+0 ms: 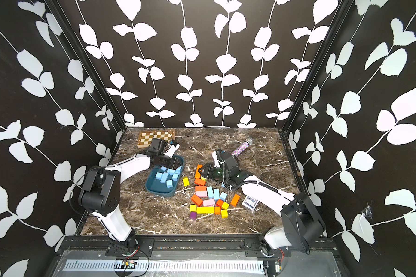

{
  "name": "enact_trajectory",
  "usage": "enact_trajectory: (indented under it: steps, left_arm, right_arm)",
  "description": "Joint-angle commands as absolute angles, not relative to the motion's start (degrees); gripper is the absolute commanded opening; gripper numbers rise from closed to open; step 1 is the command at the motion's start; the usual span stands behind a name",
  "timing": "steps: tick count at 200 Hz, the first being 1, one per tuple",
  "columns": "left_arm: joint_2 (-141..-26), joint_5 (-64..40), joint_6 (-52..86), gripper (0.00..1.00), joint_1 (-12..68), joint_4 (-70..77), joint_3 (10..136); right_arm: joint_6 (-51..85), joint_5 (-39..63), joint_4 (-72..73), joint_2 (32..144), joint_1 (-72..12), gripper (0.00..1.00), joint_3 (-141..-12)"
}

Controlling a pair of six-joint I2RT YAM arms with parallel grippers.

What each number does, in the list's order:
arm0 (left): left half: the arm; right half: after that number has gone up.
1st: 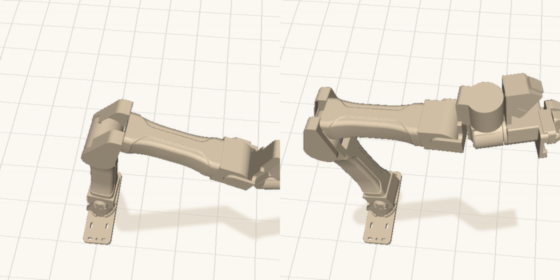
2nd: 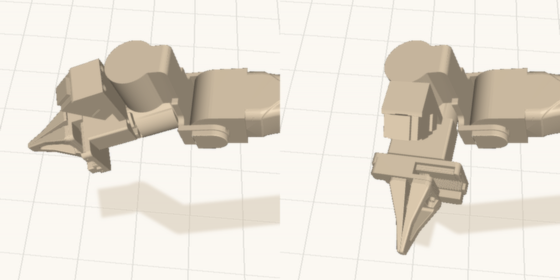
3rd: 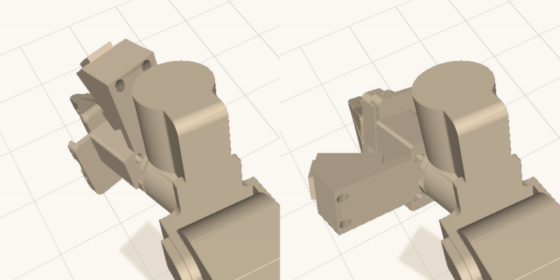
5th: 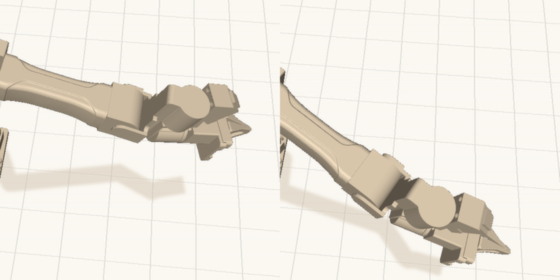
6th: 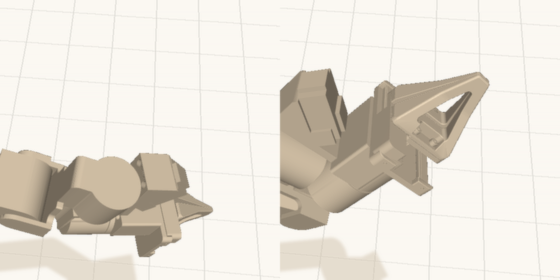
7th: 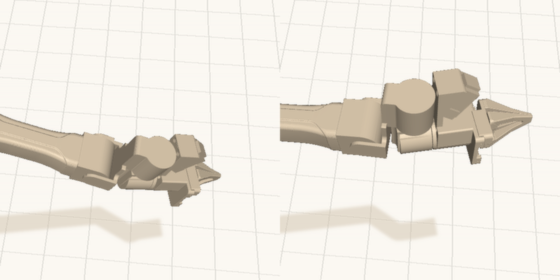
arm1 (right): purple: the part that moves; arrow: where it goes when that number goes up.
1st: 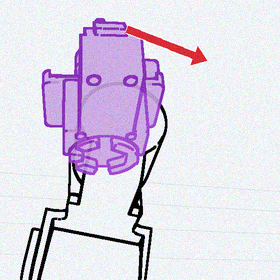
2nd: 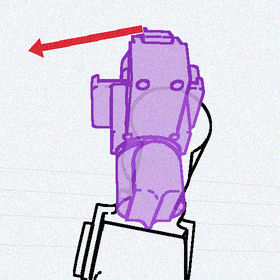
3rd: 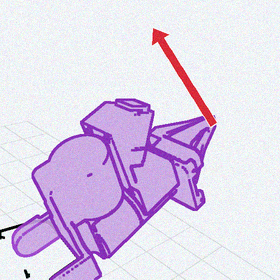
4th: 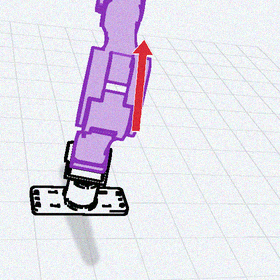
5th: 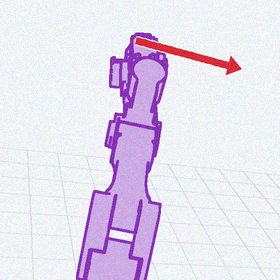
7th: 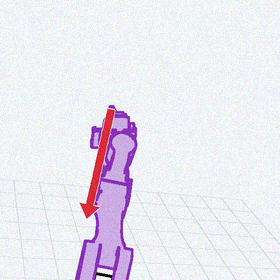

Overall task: Pick out the blue building blocks
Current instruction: Place the building block in the storage box, then pick up the building block from the center of the board.

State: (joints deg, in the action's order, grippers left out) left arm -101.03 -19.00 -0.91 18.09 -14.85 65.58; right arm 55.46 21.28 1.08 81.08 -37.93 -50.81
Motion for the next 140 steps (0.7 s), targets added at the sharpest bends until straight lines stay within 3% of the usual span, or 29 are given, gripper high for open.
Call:
enact_trajectory:
  steps: [1,77,140]
  left_arm:
    - [-98.91,-18.98,0.00,0.53,18.27,-14.88,66.71]
    - [-91.37,-21.28,-5.55,0.63,18.45,-15.32,62.33]
    - [-84.95,-25.33,-13.65,0.67,20.53,-16.82,56.25]
  right_arm:
    - [55.55,18.88,-1.59,79.64,-37.74,0.50,-51.59]
    - [55.32,8.68,-23.51,78.89,-37.31,0.50,-55.63]
    - [53.65,6.88,-38.61,82.79,-37.22,0.49,-60.44]
